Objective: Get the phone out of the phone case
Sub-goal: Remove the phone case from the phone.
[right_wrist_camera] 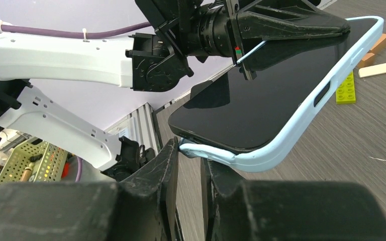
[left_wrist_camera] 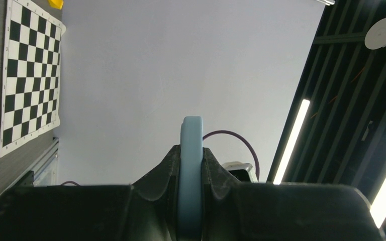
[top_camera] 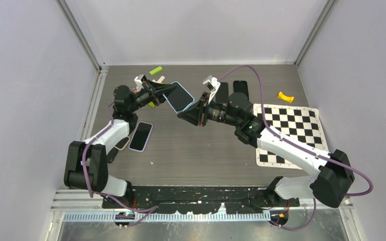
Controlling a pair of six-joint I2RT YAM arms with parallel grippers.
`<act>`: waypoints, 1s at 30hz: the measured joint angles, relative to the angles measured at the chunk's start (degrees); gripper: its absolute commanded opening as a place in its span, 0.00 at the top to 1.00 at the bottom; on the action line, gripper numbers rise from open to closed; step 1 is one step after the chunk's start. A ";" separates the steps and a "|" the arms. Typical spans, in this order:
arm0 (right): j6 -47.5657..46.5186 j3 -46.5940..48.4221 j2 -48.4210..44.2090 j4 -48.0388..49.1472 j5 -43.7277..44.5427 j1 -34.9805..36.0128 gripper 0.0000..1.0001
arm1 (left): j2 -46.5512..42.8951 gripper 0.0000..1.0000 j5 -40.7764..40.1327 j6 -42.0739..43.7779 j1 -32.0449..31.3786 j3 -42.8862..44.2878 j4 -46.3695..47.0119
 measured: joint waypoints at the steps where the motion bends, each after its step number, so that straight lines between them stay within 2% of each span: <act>1: 0.11 -0.02 -0.11 0.07 0.31 0.07 0.99 | 0.00 1.00 -0.15 -0.02 0.00 -0.02 0.22; 7: 3.34 -3.93 -1.90 3.56 5.42 0.61 0.99 | 0.00 1.00 -0.83 1.49 -0.42 -0.04 1.44; 13: 15.91 -10.95 -2.23 13.11 12.07 0.48 0.99 | -0.02 1.00 -3.93 4.20 -1.20 -0.04 1.57; 21: 39.71 -17.70 9.01 38.58 18.38 -0.48 0.99 | -0.02 1.00 -9.16 4.22 0.07 -0.04 6.40; 30: 58.95 -18.08 19.19 51.74 18.51 -1.42 0.99 | -1.81 1.00 -9.57 3.17 -0.20 -0.02 12.85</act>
